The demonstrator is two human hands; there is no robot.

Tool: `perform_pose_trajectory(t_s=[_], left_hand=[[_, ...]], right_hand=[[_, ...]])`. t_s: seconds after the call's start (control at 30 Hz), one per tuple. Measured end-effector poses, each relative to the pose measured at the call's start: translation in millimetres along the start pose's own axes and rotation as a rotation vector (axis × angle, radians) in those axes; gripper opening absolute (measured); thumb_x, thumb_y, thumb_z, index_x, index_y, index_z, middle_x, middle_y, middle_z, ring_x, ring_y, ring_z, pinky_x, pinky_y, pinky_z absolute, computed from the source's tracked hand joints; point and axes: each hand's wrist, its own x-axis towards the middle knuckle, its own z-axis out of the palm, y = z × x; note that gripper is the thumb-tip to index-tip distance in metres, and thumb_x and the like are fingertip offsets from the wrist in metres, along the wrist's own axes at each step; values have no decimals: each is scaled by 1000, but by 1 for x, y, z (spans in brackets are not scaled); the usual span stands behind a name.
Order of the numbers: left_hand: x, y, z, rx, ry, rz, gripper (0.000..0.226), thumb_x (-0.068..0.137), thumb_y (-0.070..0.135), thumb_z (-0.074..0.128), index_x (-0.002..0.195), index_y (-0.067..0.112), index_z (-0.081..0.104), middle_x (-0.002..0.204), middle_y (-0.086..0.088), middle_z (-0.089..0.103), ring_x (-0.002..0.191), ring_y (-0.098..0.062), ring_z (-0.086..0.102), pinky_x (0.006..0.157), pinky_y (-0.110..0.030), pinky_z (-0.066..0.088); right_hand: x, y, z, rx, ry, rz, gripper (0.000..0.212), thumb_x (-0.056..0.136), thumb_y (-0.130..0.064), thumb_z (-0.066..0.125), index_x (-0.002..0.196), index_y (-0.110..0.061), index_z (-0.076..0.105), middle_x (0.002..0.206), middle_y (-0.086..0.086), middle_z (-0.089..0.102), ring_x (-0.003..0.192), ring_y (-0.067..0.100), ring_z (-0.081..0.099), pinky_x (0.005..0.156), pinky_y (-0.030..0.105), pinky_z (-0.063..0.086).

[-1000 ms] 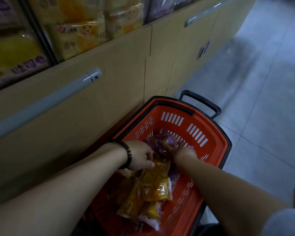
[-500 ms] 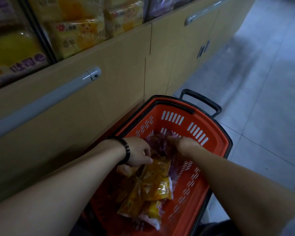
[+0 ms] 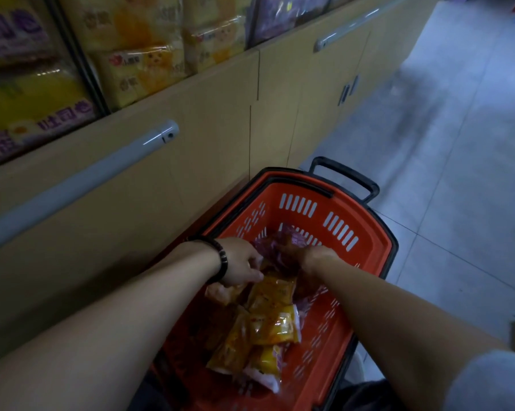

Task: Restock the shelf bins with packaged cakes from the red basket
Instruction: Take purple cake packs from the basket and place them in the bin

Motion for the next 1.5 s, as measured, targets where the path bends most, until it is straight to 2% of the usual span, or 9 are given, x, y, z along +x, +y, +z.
perform_pose_trajectory(t_s=[0.17, 0.3, 0.43, 0.7, 0.8, 0.97, 1.17, 1.33, 1.5], left_hand=[[2, -4, -3, -7, -4, -15, 41, 101, 52, 55, 131, 25, 64, 87, 7, 67, 85, -15, 71, 81, -37, 60], [-2, -5, -4, -12, 12, 0, 41, 100, 52, 56, 130, 25, 66, 96, 5, 72, 87, -16, 73, 83, -38, 60], [-5, -4, -7, 7, 105, 22, 49, 98, 51, 62, 138, 23, 59, 129, 2, 64, 111, -17, 61, 90, -30, 49], [-13, 3, -7, -400, 309, 200, 144, 46, 80, 82, 162, 38, 8, 167, 9, 25, 150, -15, 34, 122, -42, 34], [-19, 10, -7, -549, 267, 314, 130, 50, 72, 88, 157, 42, 21, 155, 11, 45, 139, -11, 48, 118, -42, 40], [-28, 20, -2, -798, 177, 468, 44, 87, 14, 81, 126, 24, 63, 114, 1, 76, 107, -13, 72, 92, -30, 56], [-25, 2, -17, -1155, 392, 444, 69, 72, 13, 91, 132, 29, 63, 124, -7, 74, 116, -29, 70, 101, -46, 56], [-28, 5, -24, -1249, 546, 473, 71, 74, 8, 89, 136, 28, 61, 122, -6, 75, 113, -28, 72, 95, -45, 59], [-43, 12, -32, -1323, 417, 523, 55, 83, 30, 75, 135, 24, 61, 121, -11, 75, 107, -27, 72, 86, -40, 60]], right_hand=[[1, -2, -8, -14, 114, -12, 80, 103, -15, 61, 164, -43, 17, 161, 11, 43, 140, 34, 52, 105, 43, 51], [-11, 11, -16, -6, 233, -23, 48, 109, -19, 43, 152, -40, 48, 135, 9, 64, 119, 31, 66, 95, 40, 57], [-38, 15, -50, 34, 291, -40, 27, 103, -23, 58, 128, -24, 67, 104, 7, 71, 96, 29, 71, 75, 37, 56], [-131, -6, -127, 296, 431, -228, 26, 86, -47, 81, 105, -31, 74, 102, -6, 67, 94, 17, 66, 72, 30, 49], [-148, -19, -123, 458, 415, -292, 19, 83, -46, 85, 92, -34, 74, 89, -3, 72, 80, 21, 72, 63, 33, 57], [-158, -24, -114, 647, 390, -365, 27, 87, -48, 81, 105, -29, 77, 87, -5, 72, 72, 12, 70, 66, 36, 61], [-162, 3, -120, 1324, 375, -384, 77, 72, -34, 91, 138, -15, 56, 109, 15, 71, 81, 20, 71, 79, 42, 60], [-158, 17, -110, 1058, 462, -328, 75, 64, -64, 88, 128, -31, 66, 117, -5, 72, 104, 10, 71, 90, 37, 59], [-159, 4, -113, 1083, 366, -444, 33, 82, -45, 85, 102, -21, 75, 93, 2, 80, 79, 15, 75, 63, 31, 53]])
